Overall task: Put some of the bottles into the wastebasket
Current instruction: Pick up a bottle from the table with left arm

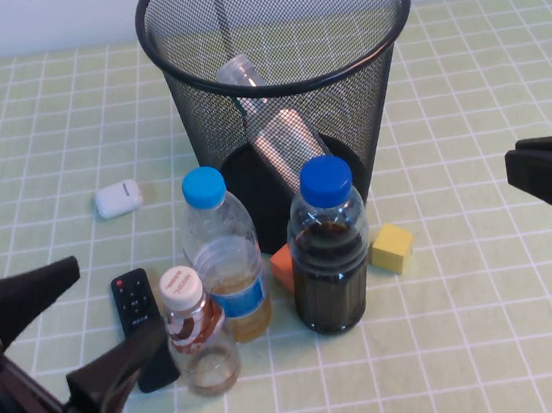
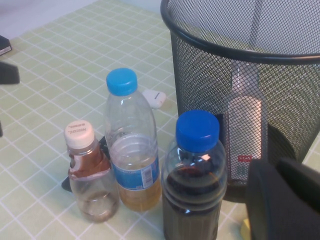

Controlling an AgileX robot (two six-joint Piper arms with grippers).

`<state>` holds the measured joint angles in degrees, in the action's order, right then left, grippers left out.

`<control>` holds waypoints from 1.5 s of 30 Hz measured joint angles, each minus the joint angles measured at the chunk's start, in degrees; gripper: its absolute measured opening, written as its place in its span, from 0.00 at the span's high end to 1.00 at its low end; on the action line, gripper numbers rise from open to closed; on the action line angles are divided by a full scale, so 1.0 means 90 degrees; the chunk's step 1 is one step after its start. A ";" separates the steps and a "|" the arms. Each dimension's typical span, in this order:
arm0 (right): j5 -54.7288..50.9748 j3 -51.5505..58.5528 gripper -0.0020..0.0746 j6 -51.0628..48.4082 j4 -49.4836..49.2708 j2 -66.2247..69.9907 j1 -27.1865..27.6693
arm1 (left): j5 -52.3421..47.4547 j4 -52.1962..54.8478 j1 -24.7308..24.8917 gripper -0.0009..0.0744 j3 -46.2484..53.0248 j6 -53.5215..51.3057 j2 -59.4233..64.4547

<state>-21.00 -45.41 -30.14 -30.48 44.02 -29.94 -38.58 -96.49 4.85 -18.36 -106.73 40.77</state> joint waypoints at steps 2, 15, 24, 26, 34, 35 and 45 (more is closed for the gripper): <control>0.0000 0.0000 0.97 0.0000 0.0000 0.0000 0.0000 | -0.0091 -0.0005 0.0000 0.10 -0.0132 0.0015 0.0164; -0.0129 0.0000 0.97 0.0000 0.0000 0.0000 0.0000 | -0.0833 -0.0005 0.0000 0.10 -0.0483 -0.0467 0.2042; -0.0129 0.0000 0.97 0.0000 0.0047 0.0000 0.0000 | -0.0933 -0.0005 0.0000 0.10 -0.0810 -0.0898 0.2697; -0.0129 0.0000 0.97 0.0000 0.0051 0.0000 0.0000 | -0.0961 -0.0016 0.0000 0.10 -0.0933 -0.0938 0.2888; -0.0129 0.0000 0.97 0.0000 0.0094 0.0000 0.0000 | -0.1060 -0.0021 0.0000 0.10 -0.1004 -0.1305 0.3446; -0.0129 0.0000 0.97 0.0000 0.0094 0.0000 0.0000 | -0.1082 -0.0021 0.0000 0.10 -0.1004 -0.1396 0.3513; -0.0129 0.0000 0.97 0.0000 0.0121 0.0000 0.0000 | -0.1206 -0.0032 0.0000 0.10 -0.1028 -0.1720 0.4122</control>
<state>-22.17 -45.41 -30.14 -29.39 44.02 -29.94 -49.43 -96.78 4.85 -27.61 -122.21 77.87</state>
